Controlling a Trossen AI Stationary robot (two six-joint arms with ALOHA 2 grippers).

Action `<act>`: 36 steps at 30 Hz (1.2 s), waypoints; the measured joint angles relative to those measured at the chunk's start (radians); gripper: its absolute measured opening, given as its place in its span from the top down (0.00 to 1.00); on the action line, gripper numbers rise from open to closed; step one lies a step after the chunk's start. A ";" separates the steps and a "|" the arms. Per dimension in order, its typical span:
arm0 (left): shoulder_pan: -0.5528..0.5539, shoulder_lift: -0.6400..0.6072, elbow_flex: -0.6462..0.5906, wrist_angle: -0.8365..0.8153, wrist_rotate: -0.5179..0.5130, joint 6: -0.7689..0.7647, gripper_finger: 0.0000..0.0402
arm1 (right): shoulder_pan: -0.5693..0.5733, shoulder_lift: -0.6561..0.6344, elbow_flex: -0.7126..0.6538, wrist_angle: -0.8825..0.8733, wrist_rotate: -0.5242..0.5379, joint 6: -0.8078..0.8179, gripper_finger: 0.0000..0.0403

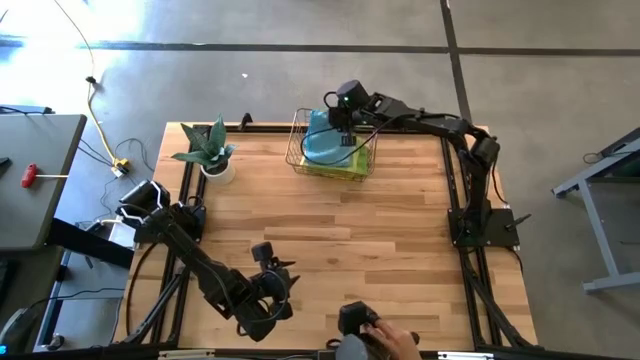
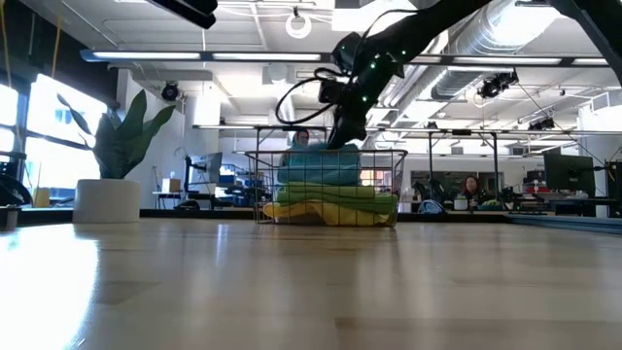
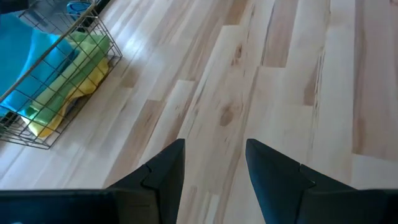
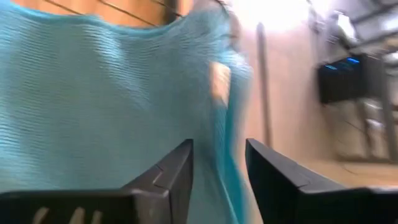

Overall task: Fold microfiber towels
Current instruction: Put the blue microfiber towel into the wire basket, then return to Home Position

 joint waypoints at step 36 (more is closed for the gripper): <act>-0.098 -0.496 -0.143 -0.768 -0.023 -0.420 0.79 | 0.242 -0.466 -0.054 -0.721 -0.275 0.602 0.61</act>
